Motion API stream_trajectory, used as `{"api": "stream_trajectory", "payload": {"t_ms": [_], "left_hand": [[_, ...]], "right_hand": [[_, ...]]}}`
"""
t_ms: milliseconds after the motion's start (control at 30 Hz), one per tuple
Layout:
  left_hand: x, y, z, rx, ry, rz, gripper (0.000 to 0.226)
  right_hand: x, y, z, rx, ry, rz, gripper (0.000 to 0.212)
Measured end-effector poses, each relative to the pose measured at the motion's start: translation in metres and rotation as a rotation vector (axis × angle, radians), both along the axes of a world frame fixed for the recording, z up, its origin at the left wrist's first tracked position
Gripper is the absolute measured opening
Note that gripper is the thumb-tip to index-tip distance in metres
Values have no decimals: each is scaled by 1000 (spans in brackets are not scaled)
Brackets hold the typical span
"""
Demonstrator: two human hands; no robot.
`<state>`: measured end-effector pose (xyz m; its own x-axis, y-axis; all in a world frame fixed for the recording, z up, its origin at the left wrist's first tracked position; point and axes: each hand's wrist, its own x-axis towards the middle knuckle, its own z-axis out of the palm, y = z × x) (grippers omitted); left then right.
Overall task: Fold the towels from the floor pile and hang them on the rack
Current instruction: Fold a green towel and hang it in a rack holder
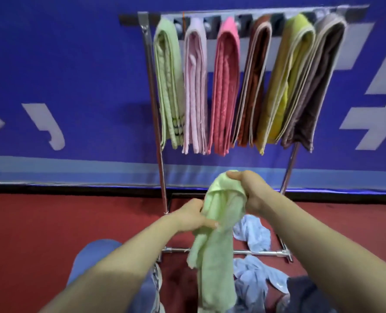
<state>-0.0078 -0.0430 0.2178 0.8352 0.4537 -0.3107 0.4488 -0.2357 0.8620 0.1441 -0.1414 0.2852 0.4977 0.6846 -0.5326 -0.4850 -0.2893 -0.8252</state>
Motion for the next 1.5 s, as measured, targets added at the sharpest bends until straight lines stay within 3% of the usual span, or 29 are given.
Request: {"api": "stream_trajectory", "payload": {"t_ms": [33, 100, 200, 367, 400, 467, 533, 600, 633, 700, 767, 833, 867, 933, 1000, 1067, 1133, 1233, 1367, 1500], "left_hand": [[-1, 1, 6, 128, -16, 16, 15], [-2, 5, 19, 192, -142, 90, 5], [-7, 12, 37, 208, -274, 173, 17], [-21, 21, 65, 271, -341, 220, 17], [-20, 21, 72, 307, -370, 231, 20], [-13, 15, 93, 407, -424, 262, 24], [-4, 2, 118, 483, -430, 204, 22], [7, -17, 140, 523, -395, 27, 19], [13, -26, 149, 581, -359, -73, 17], [21, -40, 157, 784, -316, -186, 16], [22, -43, 153, 868, -363, -150, 14], [18, -39, 142, 832, -439, -21, 8], [15, -37, 136, 793, -458, 69, 16], [11, -36, 128, 626, -475, 257, 40], [8, -36, 127, 389, -481, 355, 45], [2, -35, 124, 134, -470, 280, 43], [-6, -31, 113, -32, -381, 118, 28], [-16, -23, 85, 17, -205, -85, 7], [-24, -7, 52, 210, -58, -68, 30], [-39, 10, 16, 290, 77, -68, 31]], "right_hand": [[0, -5, 17, -24, -15, 30, 18], [1, -16, 47, -34, -72, 104, 19], [10, -37, 80, -30, -128, 154, 21], [25, -73, 101, -74, -187, 237, 25], [27, -75, 100, -144, -303, 256, 21], [31, -73, 94, -339, -718, 286, 19], [23, -69, 93, -402, -938, 441, 38], [5, -64, 94, -265, -846, 593, 69], [-6, -61, 93, -167, -783, 646, 66], [-21, -52, 85, 10, -721, 626, 32], [-30, -48, 79, 73, -690, 510, 15], [-35, -49, 78, 94, -676, 444, 11], [-36, -47, 77, 108, -667, 427, 9], [-37, -45, 77, 126, -627, 370, 4], [-36, -38, 77, 170, -583, 292, 17], [-34, -32, 79, 262, -515, 210, 34], [-32, -28, 85, 342, -467, 140, 28], [-29, -28, 95, 358, -523, 131, 18], [-20, -32, 102, 346, -575, 98, 20], [0, -38, 108, 347, -560, -21, 26]]}}
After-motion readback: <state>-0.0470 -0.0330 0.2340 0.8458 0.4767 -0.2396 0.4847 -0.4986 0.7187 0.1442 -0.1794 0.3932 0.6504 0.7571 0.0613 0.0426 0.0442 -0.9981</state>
